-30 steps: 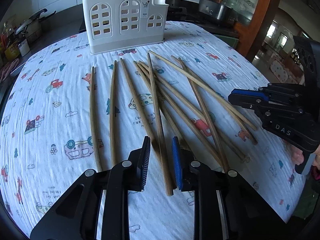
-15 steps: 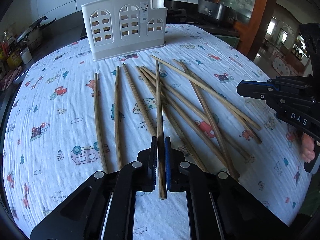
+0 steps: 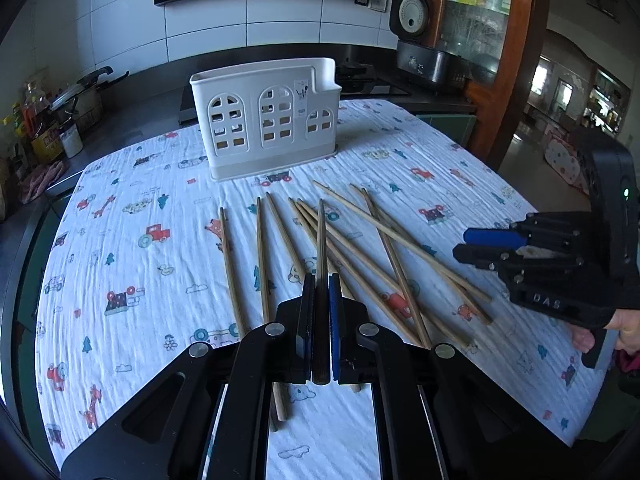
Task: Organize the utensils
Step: 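Lower the left tool and close it on a wooden chopstick while the right tool grasps another, then lift the held chopsticks upright with both tools and carry them toward the white holder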
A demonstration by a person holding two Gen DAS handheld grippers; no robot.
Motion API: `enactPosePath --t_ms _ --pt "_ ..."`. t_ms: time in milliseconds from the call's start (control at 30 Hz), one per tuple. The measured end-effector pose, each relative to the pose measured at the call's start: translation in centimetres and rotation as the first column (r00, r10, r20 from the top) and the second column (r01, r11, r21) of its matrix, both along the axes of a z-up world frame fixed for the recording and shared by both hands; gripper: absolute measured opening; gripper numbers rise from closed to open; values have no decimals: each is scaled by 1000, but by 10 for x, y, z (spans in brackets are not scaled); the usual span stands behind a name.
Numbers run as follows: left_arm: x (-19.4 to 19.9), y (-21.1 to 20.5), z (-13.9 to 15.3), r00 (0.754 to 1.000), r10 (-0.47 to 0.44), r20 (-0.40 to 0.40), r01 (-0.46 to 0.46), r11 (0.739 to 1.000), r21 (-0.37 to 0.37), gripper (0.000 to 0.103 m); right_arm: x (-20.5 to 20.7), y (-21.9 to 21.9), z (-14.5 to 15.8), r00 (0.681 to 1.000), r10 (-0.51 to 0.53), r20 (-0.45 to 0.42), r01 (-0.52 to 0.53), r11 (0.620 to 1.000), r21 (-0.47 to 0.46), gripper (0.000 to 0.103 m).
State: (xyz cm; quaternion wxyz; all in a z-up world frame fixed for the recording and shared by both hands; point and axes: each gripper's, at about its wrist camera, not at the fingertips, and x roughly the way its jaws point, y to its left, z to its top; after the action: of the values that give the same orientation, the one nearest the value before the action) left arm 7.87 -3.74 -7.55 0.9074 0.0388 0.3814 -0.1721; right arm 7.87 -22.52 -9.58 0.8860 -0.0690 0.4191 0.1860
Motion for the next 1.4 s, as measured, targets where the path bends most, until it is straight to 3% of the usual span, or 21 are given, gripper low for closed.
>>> enactPosePath --t_ms 200,367,833,1167,1400 --pt "2 5 9 1000 12 12 -12 1000 -23 5 2 6 -21 999 26 -27 -27 999 -42 22" --pt "4 7 9 1000 19 3 -19 999 -38 5 3 12 -32 998 50 -22 -52 995 -91 16" --pt "6 8 13 1000 20 8 -20 999 -43 5 3 11 -41 998 65 1 -64 988 -142 10" --pt "7 13 27 999 20 39 -18 999 -50 5 0 -6 2 999 25 36 -25 1000 -16 8" --pt "7 12 32 999 14 51 -11 999 -42 5 -2 -3 20 997 35 73 -34 999 -3 8"
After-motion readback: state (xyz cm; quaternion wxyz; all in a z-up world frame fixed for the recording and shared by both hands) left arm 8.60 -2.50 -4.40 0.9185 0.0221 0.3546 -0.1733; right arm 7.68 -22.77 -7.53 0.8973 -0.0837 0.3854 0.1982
